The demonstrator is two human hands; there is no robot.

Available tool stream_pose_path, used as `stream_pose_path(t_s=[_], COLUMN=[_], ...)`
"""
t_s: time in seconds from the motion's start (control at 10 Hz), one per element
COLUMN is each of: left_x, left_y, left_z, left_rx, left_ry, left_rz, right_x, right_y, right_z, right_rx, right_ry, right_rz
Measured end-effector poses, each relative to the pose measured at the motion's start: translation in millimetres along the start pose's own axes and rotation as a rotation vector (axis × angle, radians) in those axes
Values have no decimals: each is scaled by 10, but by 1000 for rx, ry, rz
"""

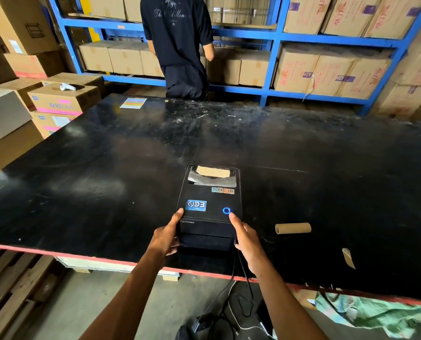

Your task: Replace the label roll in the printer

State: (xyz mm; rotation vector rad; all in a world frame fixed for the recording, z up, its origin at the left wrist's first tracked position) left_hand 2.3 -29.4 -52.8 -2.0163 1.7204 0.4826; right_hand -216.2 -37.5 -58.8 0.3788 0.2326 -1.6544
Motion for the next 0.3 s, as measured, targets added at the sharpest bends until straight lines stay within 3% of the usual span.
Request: stream_pose_path(t_s=[0.2,0.3], left_x=[-68,-106], left_y=[-9,-195], left_z=[-77,253], left_rx=[33,8], left_ry=[-39,-15], left_rz=[45,-7], right_x=[-74,-250], right_y=[22,-194], right_z=[96,-74], right_rx=[-104,-62], right_ry=[19,-118], right_rz=[-8,-140])
Point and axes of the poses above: each hand's wrist, its own x-axis towards the middle knuckle, its own y-axis out of the palm, z = x × y, the point moved 7 cm from there along x, towards the middle knuckle, and after that the axes turned 5 degrees about x, right-handed, at the moved point
